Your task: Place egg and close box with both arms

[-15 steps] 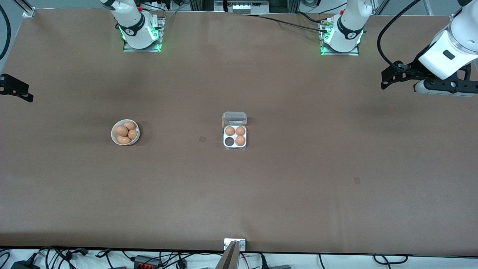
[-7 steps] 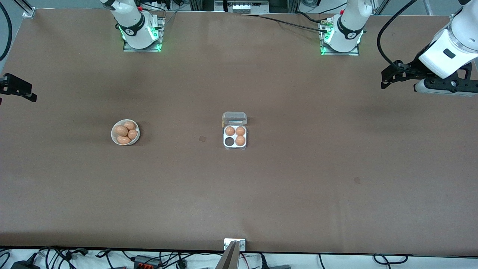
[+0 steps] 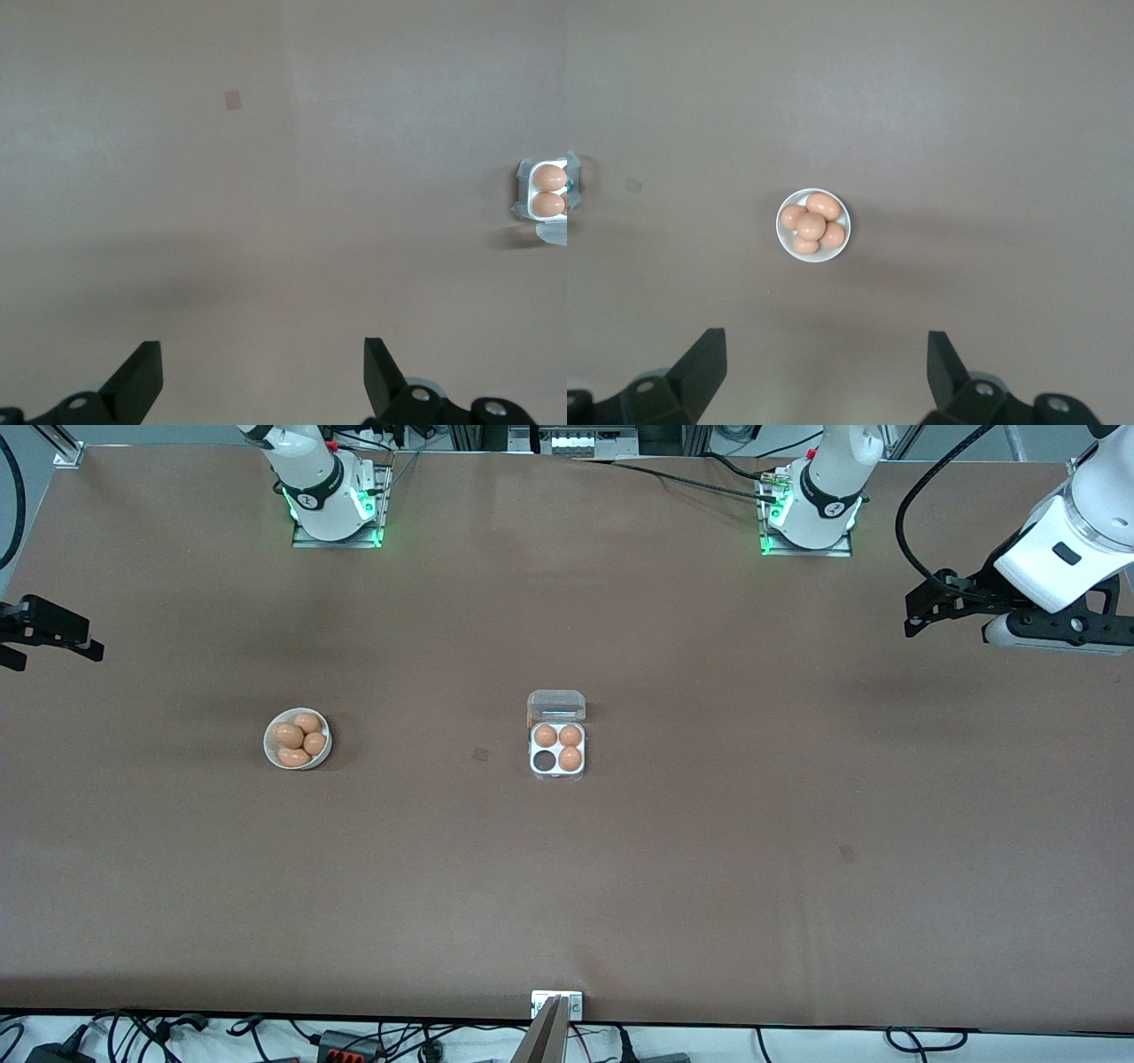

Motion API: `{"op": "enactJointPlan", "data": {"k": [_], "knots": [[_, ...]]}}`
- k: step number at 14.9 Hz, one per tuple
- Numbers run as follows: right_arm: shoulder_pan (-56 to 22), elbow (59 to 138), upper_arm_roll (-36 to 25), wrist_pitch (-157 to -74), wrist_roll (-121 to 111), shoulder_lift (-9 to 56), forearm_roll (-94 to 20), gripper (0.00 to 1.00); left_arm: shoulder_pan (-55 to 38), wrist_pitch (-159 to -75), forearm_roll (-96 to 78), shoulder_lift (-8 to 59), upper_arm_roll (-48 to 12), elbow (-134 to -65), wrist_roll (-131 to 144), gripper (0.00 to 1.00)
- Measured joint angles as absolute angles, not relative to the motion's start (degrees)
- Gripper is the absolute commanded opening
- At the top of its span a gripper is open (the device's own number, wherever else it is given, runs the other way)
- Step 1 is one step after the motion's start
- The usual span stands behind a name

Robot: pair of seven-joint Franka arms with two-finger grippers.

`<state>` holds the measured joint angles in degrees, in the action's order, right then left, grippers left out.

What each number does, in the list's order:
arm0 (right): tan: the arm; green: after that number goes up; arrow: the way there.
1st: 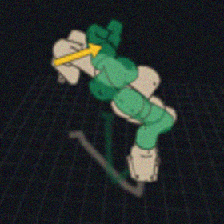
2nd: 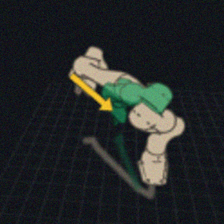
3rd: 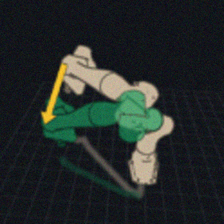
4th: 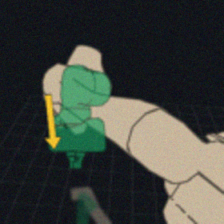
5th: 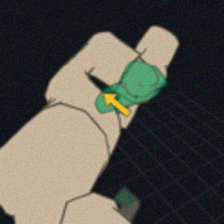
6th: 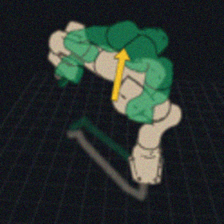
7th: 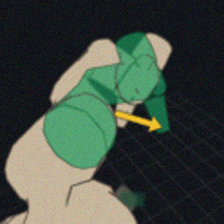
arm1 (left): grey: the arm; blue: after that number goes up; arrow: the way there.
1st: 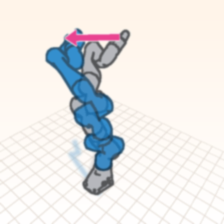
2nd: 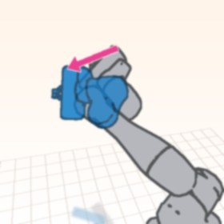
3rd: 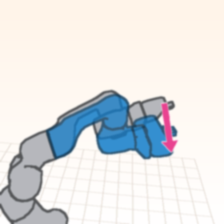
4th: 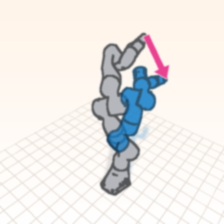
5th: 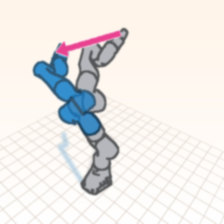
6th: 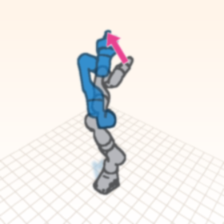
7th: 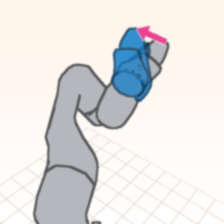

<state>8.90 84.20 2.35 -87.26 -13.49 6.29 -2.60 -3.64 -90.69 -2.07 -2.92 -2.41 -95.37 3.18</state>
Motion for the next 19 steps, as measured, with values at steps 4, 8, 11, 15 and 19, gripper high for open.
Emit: {"op": "enactJointPlan", "data": {"k": [4,8,11,15,19], "knots": [[8.4,85.9,2.53,-87.65,-13.46,7.64,-3.06,1.0,-3.65,-90.69,-2.07,-2.68,-2.43,-95.32,3.18,1.0],[6.93,91.5,2.63,-95.79,-11.9,8.82,-3.19,1.0,-3.66,-90.69,-2.07,-2.64,-2.44,-95.24,3.18,1.0],[3.68,96.89,2.78,-104.88,-7.11,9.66,-3.21,1.0,-3.66,-90.69,-2.07,-2.63,-2.45,-95.21,3.18,1.0],[1.64,100.43,2.83,-113.86,-4.4,14.42,-3.18,1.0,-3.67,-90.68,-2.07,-2.63,-2.49,-95.17,3.17,1.0],[1.52,104.16,2.8,-119.04,-4.15,18.11,-3.16,1.0,-3.68,-90.68,-2.07,-2.62,-2.49,-95.14,3.15,1.0]]}}
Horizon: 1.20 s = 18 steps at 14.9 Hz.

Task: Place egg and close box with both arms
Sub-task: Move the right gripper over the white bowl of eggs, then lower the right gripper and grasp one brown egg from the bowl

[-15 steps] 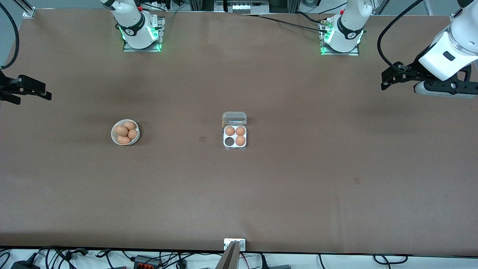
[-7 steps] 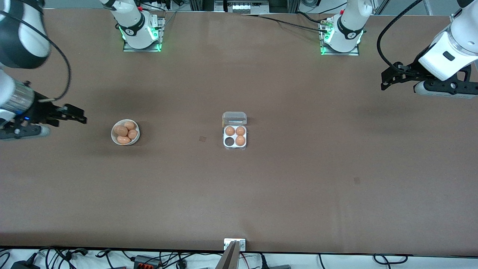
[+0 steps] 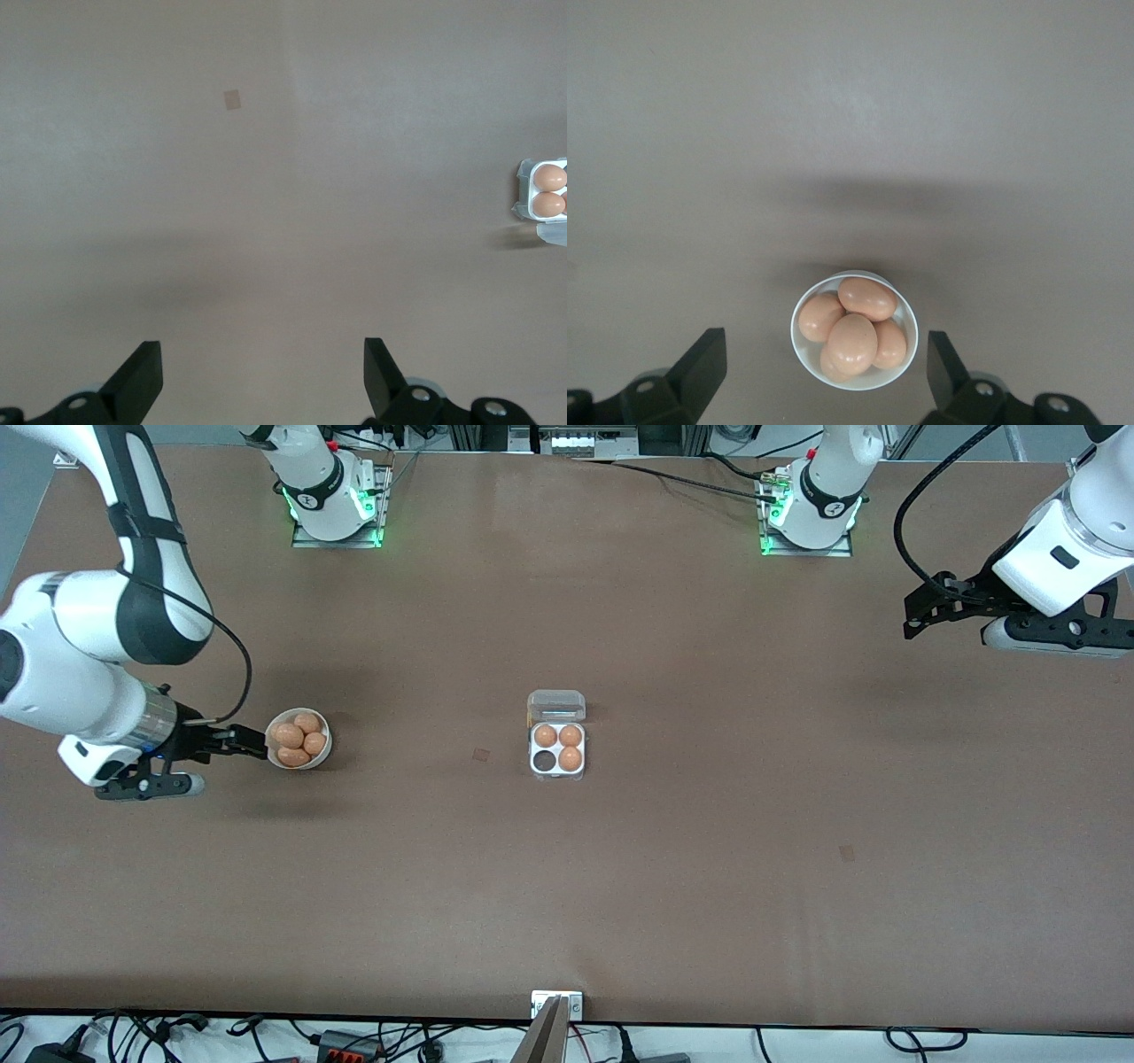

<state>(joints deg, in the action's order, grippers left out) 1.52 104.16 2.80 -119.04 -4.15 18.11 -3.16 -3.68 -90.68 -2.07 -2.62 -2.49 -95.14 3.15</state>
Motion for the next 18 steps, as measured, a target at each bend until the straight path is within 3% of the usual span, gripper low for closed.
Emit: {"op": "enactJointPlan", "data": {"k": [9,18], "knots": [[1.52,119.12,2.66,-131.1,-1.37,15.38,-3.16,1.0,-3.67,-90.68,-2.07,-2.6,-2.49,-95.07,3.12,1.0],[1.55,121.56,2.12,-132.83,-0.05,16.93,-0.5,1.0,-3.68,-90.68,-2.07,-2.58,-2.5,-95.05,3.09,1.0]]}}
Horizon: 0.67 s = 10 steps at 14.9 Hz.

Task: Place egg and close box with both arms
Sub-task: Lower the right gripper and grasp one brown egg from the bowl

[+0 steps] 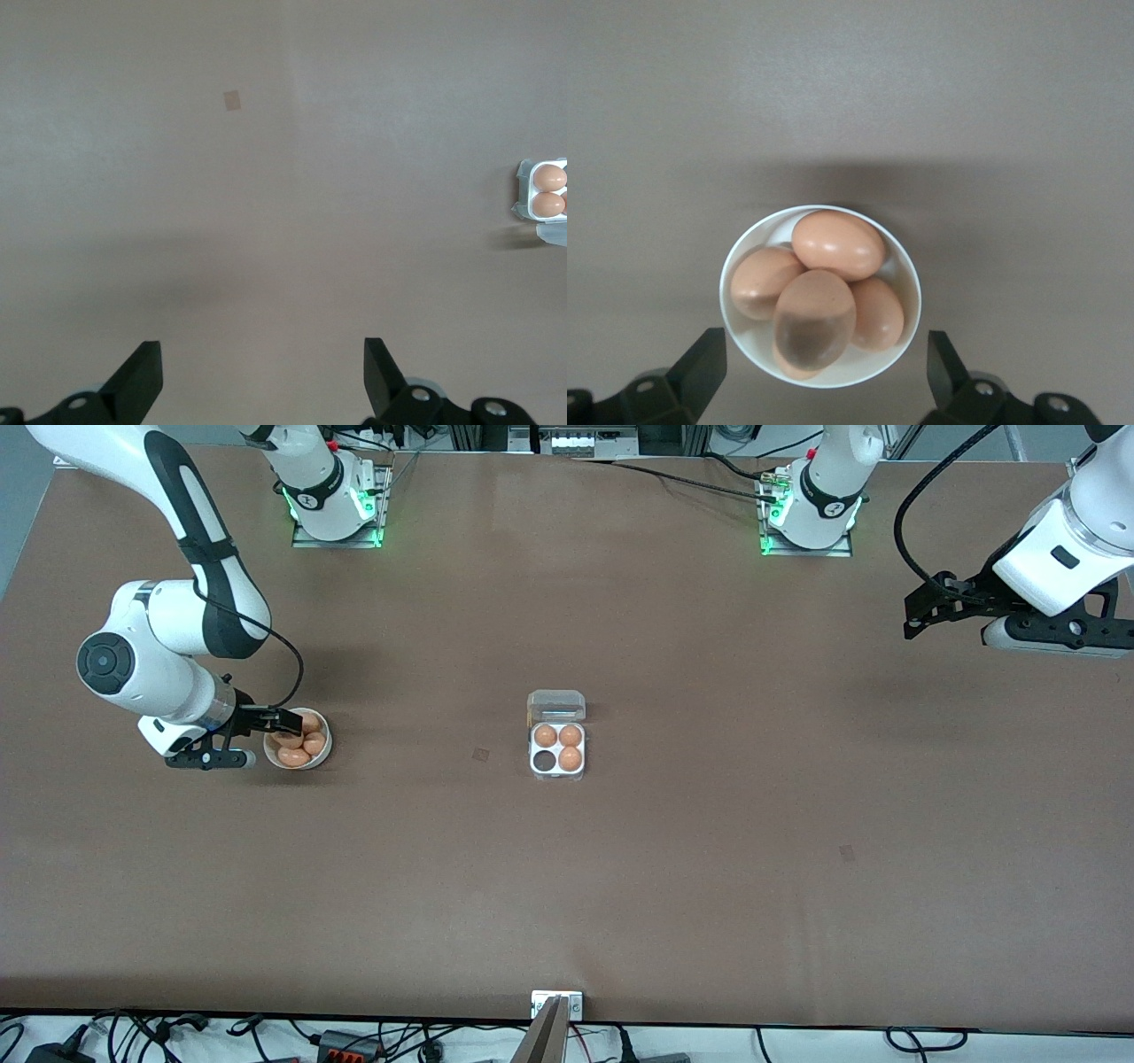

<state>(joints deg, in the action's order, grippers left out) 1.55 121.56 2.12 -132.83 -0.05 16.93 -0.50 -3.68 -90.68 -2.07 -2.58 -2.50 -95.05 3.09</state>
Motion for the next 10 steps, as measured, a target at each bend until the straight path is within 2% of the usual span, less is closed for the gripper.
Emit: {"op": "enactJointPlan", "data": {"k": [3,7,9,10], "knots": [[1.57,121.56,2.03,-133.57,-0.04,18.26,-0.25,0.99,-3.68,-90.68,-2.07,-2.58,-2.49,-95.05,3.09,1.0],[1.53,121.55,2.03,-133.88,0.35,18.76,-0.24,0.82,-3.68,-90.68,-2.07,-2.57,-2.5,-95.04,3.09,1.0],[1.47,121.55,2.09,-133.9,1.01,18.76,-0.24,0.75,-3.68,-90.68,-2.07,-2.57,-2.5,-95.04,3.09,1.0],[1.46,121.55,2.1,-133.92,1.39,18.76,-0.24,0.75,-3.68,-90.68,-2.07,-2.57,-2.49,-95.04,3.09,1.0]]}}
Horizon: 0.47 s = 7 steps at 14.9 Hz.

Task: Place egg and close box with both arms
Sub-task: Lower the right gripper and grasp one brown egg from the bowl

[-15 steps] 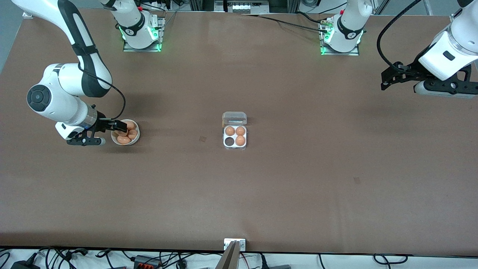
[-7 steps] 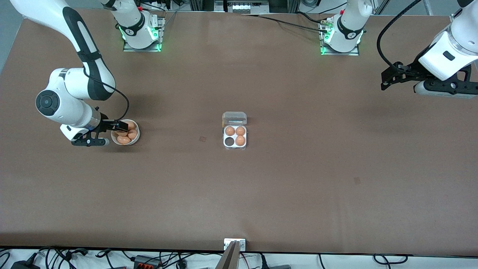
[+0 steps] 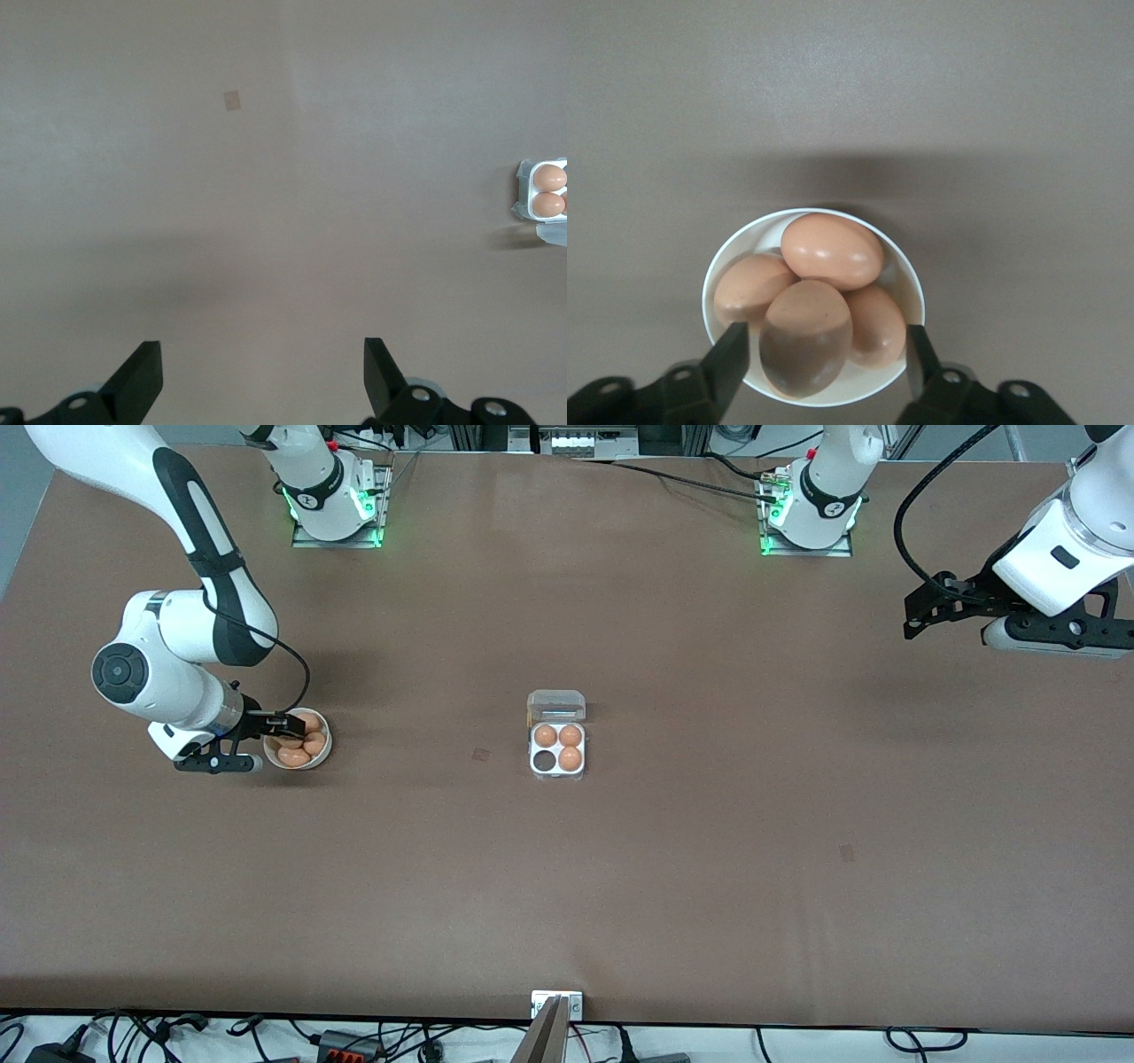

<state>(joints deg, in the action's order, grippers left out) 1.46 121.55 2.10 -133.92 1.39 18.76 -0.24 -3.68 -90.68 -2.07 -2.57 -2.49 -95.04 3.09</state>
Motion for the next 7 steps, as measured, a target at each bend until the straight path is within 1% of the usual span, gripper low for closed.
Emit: {"op": "enactJointPlan", "data": {"k": [3,5,7], "knots": [[1.35,121.55,2.15,-133.94,2.84,18.76,-0.23,0.75,-3.68,-90.68,-2.07,-2.57,-2.5,-95.04,3.09,1.0],[0.93,121.55,2.26,-133.95,4.22,18.8,-0.23,0.72,-3.68,-90.68,-2.07,-2.57,-2.5,-95.04,3.08,1.0],[0.19,121.55,2.28,-134.1,4.88,18.9,-0.23,0.71,-3.68,-90.68,-2.07,-2.57,-2.5,-95.04,3.08,1.0]]}}
